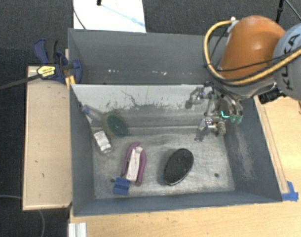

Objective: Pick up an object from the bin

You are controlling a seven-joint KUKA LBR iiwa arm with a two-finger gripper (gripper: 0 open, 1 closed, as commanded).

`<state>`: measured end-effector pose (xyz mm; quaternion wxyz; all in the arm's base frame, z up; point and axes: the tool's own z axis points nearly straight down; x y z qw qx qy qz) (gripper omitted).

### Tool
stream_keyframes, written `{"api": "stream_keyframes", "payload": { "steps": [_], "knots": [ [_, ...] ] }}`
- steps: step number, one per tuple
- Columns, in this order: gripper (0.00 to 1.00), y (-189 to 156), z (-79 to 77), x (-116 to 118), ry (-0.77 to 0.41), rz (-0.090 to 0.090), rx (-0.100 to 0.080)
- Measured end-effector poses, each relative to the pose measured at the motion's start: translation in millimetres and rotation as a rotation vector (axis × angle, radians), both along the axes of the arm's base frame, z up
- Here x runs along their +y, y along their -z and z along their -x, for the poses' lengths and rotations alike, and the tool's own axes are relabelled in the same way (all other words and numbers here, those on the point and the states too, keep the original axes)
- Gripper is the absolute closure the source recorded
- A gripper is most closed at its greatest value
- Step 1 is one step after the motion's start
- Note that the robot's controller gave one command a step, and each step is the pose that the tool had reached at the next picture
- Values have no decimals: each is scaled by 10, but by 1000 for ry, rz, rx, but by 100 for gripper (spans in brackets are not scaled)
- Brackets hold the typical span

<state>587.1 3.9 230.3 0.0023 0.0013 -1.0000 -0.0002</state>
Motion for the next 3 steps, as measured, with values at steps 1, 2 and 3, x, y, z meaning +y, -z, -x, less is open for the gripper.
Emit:
{"api": "stream_keyframes", "payload": {
  "steps": [1, 2, 3],
  "knots": [
    [0, 1355, 494, 299, -176, 1, 7],
    [100, 1323, 474, 299, -173, 1, 0],
    [100, -251, 324, 228, -548, 1, -14]
  ]
}}
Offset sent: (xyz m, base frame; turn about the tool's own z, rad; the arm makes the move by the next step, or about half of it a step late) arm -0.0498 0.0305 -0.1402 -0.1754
